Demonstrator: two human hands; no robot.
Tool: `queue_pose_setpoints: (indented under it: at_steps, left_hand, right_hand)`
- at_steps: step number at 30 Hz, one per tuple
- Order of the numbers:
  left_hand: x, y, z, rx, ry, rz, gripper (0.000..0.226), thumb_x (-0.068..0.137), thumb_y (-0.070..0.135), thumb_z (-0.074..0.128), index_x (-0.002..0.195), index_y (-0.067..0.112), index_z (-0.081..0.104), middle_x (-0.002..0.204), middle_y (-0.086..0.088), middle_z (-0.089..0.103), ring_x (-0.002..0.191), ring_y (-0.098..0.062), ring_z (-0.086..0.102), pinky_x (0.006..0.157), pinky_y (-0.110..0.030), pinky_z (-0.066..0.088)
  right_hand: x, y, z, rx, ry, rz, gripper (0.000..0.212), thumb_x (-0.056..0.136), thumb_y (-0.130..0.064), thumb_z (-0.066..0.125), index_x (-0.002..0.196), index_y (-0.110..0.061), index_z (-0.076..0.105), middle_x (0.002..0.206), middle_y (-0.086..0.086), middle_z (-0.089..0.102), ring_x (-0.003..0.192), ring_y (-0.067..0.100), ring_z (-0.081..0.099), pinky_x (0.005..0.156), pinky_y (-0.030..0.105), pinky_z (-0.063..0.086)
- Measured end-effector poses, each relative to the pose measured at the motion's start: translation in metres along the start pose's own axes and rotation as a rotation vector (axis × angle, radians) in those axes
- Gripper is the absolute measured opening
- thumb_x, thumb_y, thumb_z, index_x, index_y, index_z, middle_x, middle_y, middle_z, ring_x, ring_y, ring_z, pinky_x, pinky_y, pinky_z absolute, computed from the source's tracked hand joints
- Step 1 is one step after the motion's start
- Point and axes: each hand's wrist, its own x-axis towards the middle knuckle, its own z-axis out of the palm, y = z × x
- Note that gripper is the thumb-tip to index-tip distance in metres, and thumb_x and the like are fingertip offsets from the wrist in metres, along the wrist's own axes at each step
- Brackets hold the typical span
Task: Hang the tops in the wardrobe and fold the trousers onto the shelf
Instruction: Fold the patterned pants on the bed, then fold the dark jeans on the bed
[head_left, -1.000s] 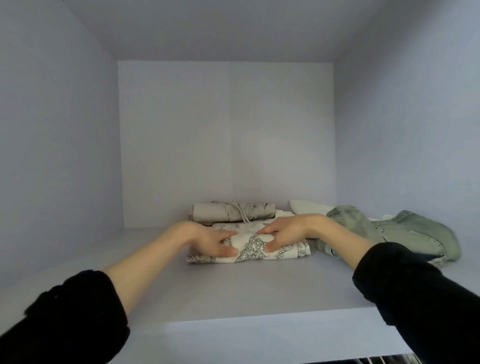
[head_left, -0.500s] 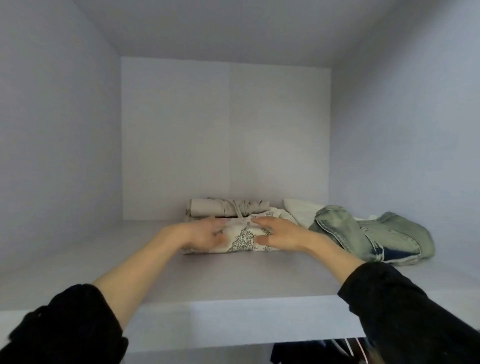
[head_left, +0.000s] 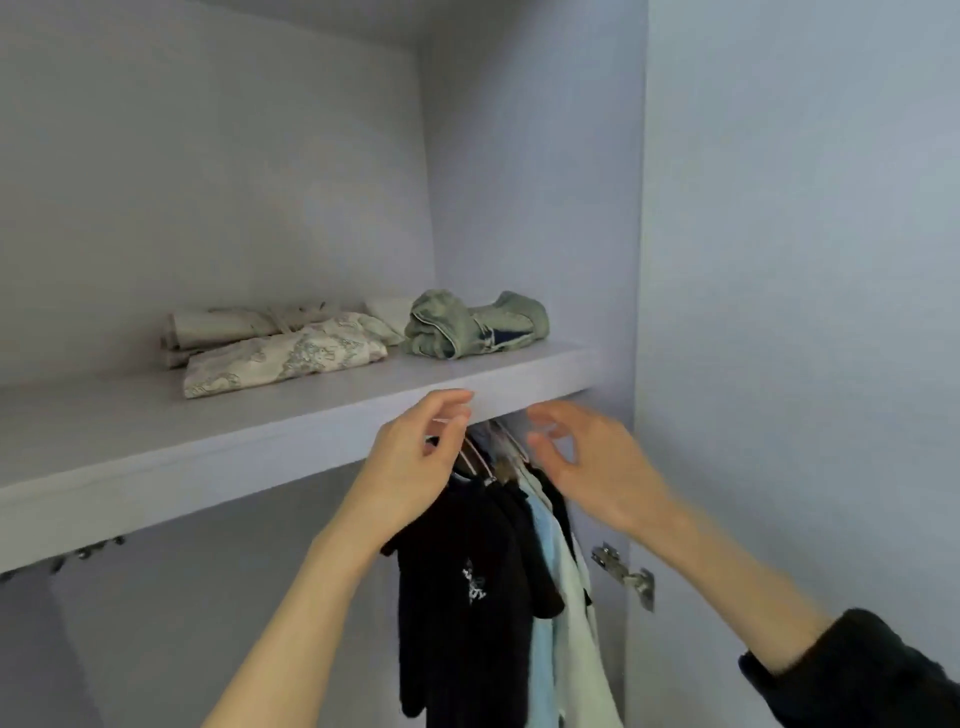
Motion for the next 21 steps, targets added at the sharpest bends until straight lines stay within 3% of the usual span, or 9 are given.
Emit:
queue_pose_setpoints:
  at_steps: [2, 4, 7, 12, 17, 19, 21]
  left_hand:
    - [-0.014, 0.021, 0.045, -0.054, -0.151, 0.005, 0.022, 0.097, 0.02, 0.047, 0.11, 0.036, 0.055, 0.105, 0.013, 0.066, 0.097, -0.007, 0.062, 0.089, -0.025, 0.049]
    - [-0.026, 0.04, 0.083, -0.054, -0.277, 0.02, 0.021, 0.096, 0.02, 0.049, 0.111, 0.034, 0.057, 0.104, 0.007, 0.067, 0.093, -0.012, 0.064, 0.091, -0.031, 0.049]
    - [-0.057, 0.085, 0.149, -0.12, -0.509, 0.087, 0.019, 0.097, 0.017, 0.049, 0.109, 0.028, 0.06, 0.102, 0.003, 0.067, 0.094, -0.019, 0.064, 0.087, -0.025, 0.047]
    - [-0.115, 0.176, 0.247, -0.248, -0.803, 0.204, 0.029, 0.096, 0.012, 0.05, 0.092, 0.041, 0.055, 0.092, 0.013, 0.066, 0.09, -0.021, 0.065, 0.086, -0.027, 0.048]
    - [-0.179, 0.298, 0.359, -0.367, -1.062, 0.38, 0.014, 0.095, 0.027, 0.052, 0.102, 0.036, 0.06, 0.096, 0.017, 0.064, 0.089, -0.006, 0.064, 0.085, -0.02, 0.047]
    - [-0.202, 0.35, 0.396, -0.389, -1.129, 0.433, 0.016, 0.097, 0.022, 0.05, 0.107, 0.029, 0.06, 0.099, 0.015, 0.063, 0.092, -0.007, 0.062, 0.084, -0.017, 0.045]
    - [-0.233, 0.41, 0.439, -0.417, -1.2, 0.51, 0.018, 0.097, 0.021, 0.047, 0.105, 0.034, 0.057, 0.102, 0.012, 0.064, 0.095, -0.009, 0.062, 0.088, -0.021, 0.045]
  right_hand:
    - [-0.055, 0.027, -0.023, -0.045, -0.025, 0.134, 0.033, 0.095, -0.028, 0.049, 0.126, -0.022, 0.056, 0.122, 0.0, 0.062, 0.108, 0.02, 0.06, 0.094, 0.035, 0.045]
    - [-0.101, 0.048, -0.04, -0.093, -0.077, 0.223, 0.032, 0.095, -0.027, 0.049, 0.126, -0.022, 0.056, 0.12, -0.001, 0.063, 0.104, 0.019, 0.061, 0.095, 0.032, 0.044]
    - [-0.185, 0.08, -0.082, -0.18, -0.158, 0.394, 0.032, 0.096, -0.028, 0.048, 0.127, -0.025, 0.055, 0.117, -0.005, 0.064, 0.098, 0.015, 0.062, 0.092, 0.029, 0.044]
    - [-0.319, 0.117, -0.167, -0.24, -0.157, 0.686, 0.027, 0.095, -0.027, 0.048, 0.119, -0.023, 0.06, 0.113, -0.003, 0.066, 0.099, 0.019, 0.062, 0.085, 0.026, 0.045]
    - [-0.461, 0.14, -0.271, -0.325, -0.051, 0.985, 0.03, 0.096, -0.027, 0.047, 0.124, -0.023, 0.058, 0.111, -0.003, 0.067, 0.1, 0.019, 0.062, 0.087, 0.026, 0.044]
    - [-0.508, 0.144, -0.311, -0.349, -0.015, 1.073, 0.031, 0.096, -0.026, 0.046, 0.126, -0.024, 0.056, 0.112, -0.002, 0.067, 0.103, 0.02, 0.061, 0.089, 0.027, 0.045]
    - [-0.563, 0.148, -0.357, -0.381, 0.05, 1.172, 0.031, 0.097, -0.026, 0.046, 0.126, -0.024, 0.056, 0.112, -0.002, 0.067, 0.103, 0.02, 0.061, 0.089, 0.029, 0.046]
